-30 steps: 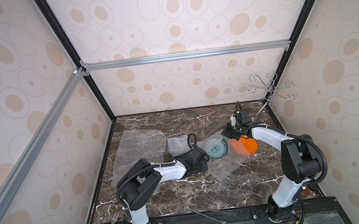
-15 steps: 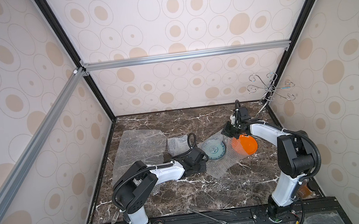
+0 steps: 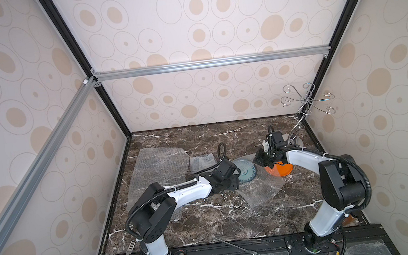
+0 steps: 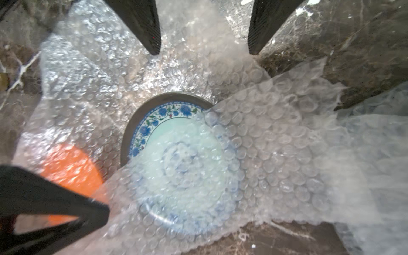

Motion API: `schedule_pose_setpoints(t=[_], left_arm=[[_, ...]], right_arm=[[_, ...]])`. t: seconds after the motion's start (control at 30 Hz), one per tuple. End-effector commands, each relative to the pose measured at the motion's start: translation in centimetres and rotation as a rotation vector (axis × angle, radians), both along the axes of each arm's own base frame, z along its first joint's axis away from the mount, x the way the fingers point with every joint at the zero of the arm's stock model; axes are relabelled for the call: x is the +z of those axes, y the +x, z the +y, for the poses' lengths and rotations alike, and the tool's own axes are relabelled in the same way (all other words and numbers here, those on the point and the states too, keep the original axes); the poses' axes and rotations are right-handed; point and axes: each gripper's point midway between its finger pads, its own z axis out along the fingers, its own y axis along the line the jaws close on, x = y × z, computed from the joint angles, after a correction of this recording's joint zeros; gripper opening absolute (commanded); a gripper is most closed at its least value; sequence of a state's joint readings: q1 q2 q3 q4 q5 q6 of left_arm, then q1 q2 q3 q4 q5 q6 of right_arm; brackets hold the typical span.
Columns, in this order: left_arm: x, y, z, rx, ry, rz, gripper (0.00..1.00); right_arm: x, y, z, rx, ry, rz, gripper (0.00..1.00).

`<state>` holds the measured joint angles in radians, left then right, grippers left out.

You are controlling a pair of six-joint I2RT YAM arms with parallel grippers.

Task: Unpack dinner plates from bubble wrap
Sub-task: Unwrap the bubble wrap at the center of the board.

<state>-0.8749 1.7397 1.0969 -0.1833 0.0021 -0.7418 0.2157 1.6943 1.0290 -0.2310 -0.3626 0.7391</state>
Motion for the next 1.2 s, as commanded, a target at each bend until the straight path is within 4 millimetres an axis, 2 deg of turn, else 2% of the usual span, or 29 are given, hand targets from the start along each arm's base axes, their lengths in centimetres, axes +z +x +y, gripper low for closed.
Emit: schedule_pose_setpoints(t=[0.0, 0.17, 0.27, 0.43, 0.57, 0.7, 0.93, 1.17], left_arm=[[4.1, 1.0, 0.5, -0.015, 0.027, -0.074, 0.78], [6.8, 1.4, -0.2, -0.115, 0.079, -0.122, 0.98], [7.5, 1.5, -0.4, -0.184, 0.121, -0.151, 0.99], [8.5, 2.1, -1.3, -0.273, 0.168, -0.196, 1.00], [9.4, 3.0, -2.9, -0.345, 0.182, -0.232, 0.99], [8.9, 3.9, -4.3, -0.394, 0.201, -0.242, 1.00], [7.5, 4.6, -6.4, -0.439, 0.211, -0.251, 1.00], [6.2, 4.1, -7.8, -0.465, 0.229, -0.280, 1.00]], right_arm=[[0.8, -0.4, 0.6, 0.007, 0.005, -0.031, 0.10], [2.1, -1.1, 0.5, 0.030, -0.024, -0.070, 0.28], [4.1, -2.0, -0.3, 0.041, -0.061, -0.117, 0.41], [7.8, -4.3, -2.1, 0.053, -0.140, -0.177, 0.54], [8.9, -6.8, -3.6, 0.059, -0.155, -0.175, 0.63], [8.6, -9.3, -4.7, 0.087, -0.149, -0.154, 0.70], [7.2, -12.9, -6.6, 0.083, -0.118, -0.134, 0.74], [6.2, -14.5, -7.4, 0.086, -0.112, -0.112, 0.75]])
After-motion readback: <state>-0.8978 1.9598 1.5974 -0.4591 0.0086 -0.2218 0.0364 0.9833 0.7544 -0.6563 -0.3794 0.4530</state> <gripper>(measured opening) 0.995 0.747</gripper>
